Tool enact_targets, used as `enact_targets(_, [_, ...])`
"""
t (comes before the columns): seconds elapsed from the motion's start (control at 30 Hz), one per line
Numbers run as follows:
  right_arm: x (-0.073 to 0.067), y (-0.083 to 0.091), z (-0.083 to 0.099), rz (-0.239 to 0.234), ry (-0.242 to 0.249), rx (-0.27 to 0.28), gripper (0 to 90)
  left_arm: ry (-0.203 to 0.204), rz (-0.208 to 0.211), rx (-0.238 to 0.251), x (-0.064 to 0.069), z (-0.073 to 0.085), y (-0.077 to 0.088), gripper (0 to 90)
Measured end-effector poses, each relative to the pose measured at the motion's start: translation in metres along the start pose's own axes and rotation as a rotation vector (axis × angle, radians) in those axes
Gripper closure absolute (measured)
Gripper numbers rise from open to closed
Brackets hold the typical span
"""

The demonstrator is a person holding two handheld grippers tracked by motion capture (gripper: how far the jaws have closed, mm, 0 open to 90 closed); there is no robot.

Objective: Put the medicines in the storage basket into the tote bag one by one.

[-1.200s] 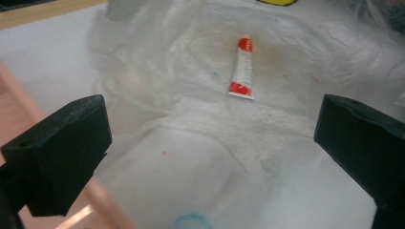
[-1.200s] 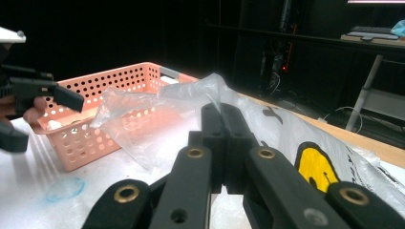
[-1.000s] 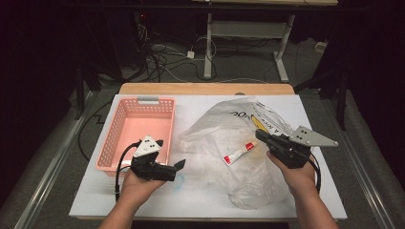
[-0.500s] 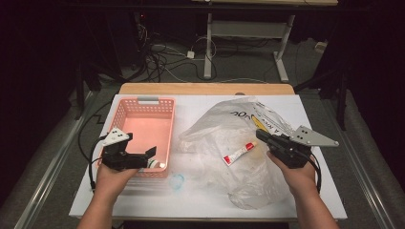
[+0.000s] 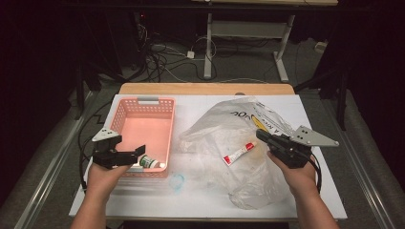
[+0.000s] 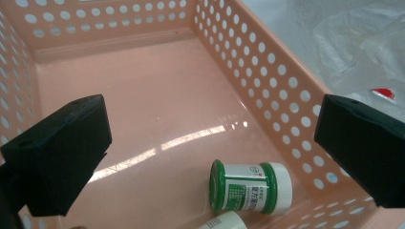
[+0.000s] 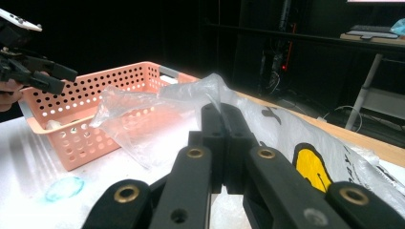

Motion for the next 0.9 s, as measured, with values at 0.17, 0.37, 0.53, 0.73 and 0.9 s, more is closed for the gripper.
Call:
enact_targets(0.17, [0.000, 0.000, 0.000, 0.000, -0.002, -0.002, 90.0, -0.014, 0.012, -0.033, 0.006, 0.000, -0.004, 0.0])
enact_targets(0.37, [0.000, 0.001, 0.000, 0.003, -0.001, -0.003, 90.0, -0.018, 0.034, -0.074, 0.013, -0.001, -0.012, 0.9])
enact_targets(0.53, [0.000, 0.002, -0.001, 0.003, 0.000, 0.002, 90.0, -0.033, 0.005, -0.167, 0.014, 0.002, -0.017, 2.8])
enact_targets(0.73, [-0.001, 0.003, -0.001, 0.004, -0.001, -0.002, 90.0, -0.042, 0.024, -0.265, 0.015, 0.005, -0.022, 2.8])
enact_targets(0.9, [-0.002, 0.002, -0.001, 0.003, 0.003, -0.001, 90.0, -0.043, 0.031, -0.307, 0.018, 0.006, -0.025, 1.7])
Point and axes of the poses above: each handheld gripper's, and its own axes: y roughly backward along the jaws, z roughly out of its underside, x roughly to its right, the point moved 8 cm from there along -y, roughly forward along the jaws
